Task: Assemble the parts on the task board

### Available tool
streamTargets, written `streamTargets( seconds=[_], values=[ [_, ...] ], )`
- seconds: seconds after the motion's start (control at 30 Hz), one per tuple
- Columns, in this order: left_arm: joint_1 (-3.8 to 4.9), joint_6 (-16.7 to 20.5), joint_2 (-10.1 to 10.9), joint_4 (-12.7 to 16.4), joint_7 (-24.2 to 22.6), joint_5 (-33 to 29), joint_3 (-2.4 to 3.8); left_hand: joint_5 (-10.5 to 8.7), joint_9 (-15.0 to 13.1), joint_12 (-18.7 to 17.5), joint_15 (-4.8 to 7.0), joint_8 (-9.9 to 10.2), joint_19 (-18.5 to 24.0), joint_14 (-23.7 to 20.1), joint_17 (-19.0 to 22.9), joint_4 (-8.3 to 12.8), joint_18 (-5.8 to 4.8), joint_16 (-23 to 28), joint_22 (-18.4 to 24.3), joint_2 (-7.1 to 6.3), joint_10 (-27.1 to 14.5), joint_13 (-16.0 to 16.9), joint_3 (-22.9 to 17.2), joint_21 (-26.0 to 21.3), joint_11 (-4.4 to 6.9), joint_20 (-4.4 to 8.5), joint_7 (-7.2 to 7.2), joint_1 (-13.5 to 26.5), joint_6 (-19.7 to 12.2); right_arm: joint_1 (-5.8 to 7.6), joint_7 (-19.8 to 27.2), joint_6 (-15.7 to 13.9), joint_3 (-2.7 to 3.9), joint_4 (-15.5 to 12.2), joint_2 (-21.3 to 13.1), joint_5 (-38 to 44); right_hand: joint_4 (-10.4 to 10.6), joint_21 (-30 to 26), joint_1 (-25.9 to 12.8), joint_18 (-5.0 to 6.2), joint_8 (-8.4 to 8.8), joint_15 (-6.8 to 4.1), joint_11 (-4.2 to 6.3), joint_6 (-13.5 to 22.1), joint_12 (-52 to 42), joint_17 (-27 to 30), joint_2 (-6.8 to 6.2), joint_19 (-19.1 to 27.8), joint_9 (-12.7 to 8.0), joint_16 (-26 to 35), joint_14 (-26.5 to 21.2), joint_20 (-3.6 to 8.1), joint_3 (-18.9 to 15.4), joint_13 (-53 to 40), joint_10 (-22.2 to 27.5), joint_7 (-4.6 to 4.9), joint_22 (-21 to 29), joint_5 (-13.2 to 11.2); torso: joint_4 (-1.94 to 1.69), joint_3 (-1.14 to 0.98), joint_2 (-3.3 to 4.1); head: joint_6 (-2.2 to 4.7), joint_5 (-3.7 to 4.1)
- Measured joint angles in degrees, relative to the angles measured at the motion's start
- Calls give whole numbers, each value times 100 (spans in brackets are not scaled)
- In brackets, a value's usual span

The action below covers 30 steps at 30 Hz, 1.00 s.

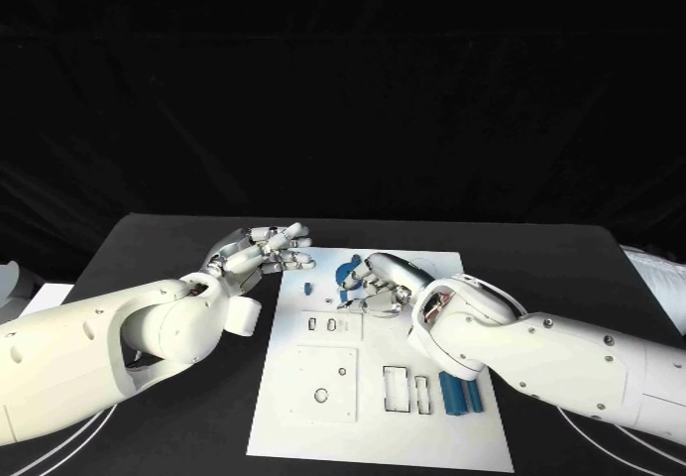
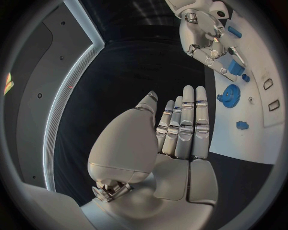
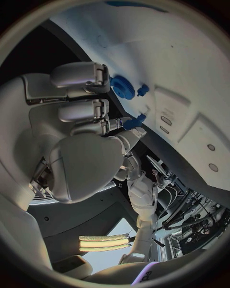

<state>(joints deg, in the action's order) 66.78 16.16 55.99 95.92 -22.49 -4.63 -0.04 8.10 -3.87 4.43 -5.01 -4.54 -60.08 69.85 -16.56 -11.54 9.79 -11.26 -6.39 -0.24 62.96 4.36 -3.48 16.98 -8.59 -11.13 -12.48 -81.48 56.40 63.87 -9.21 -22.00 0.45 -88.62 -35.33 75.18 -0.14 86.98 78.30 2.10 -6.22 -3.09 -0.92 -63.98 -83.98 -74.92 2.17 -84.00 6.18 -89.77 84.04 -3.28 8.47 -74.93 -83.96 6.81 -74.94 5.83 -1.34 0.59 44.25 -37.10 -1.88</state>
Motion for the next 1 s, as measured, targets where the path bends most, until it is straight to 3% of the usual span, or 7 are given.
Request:
streamTargets(
  seconds=[0.33, 1.0],
  values=[
    [1, -3, 2, 7, 0, -20, 0, 0, 0, 0, 0, 0, 0, 0, -5, 0, 0, 0, 0, 0, 0, 0, 0, 0, 0, 0, 0, 0, 0, -214, -236, 159, -4, 101, 234, 591, -1, 0, -15, 0, -1, 1, 11, -1, 0, 1, -15, 0, 4, 0, 0, -1, -1, -5, -11, -19, 1, -18, 0, -3, 1, -59, -72],
    [1, -40, 1, 4, -2, -33, 0, 0, 0, 0, 0, 28, 0, 0, -12, 17, 0, 0, -1, 0, 0, 0, 17, 0, 0, 0, 0, 0, 0, -254, -548, 389, 6, -22, 198, 1169, -1, 0, -64, 2, -33, 1, 50, -13, 1, 2, -66, 0, 119, 0, 0, 41, -2, -6, -8, -26, 2, 15, 7, -16, 6, -166, -92]
  ],
)
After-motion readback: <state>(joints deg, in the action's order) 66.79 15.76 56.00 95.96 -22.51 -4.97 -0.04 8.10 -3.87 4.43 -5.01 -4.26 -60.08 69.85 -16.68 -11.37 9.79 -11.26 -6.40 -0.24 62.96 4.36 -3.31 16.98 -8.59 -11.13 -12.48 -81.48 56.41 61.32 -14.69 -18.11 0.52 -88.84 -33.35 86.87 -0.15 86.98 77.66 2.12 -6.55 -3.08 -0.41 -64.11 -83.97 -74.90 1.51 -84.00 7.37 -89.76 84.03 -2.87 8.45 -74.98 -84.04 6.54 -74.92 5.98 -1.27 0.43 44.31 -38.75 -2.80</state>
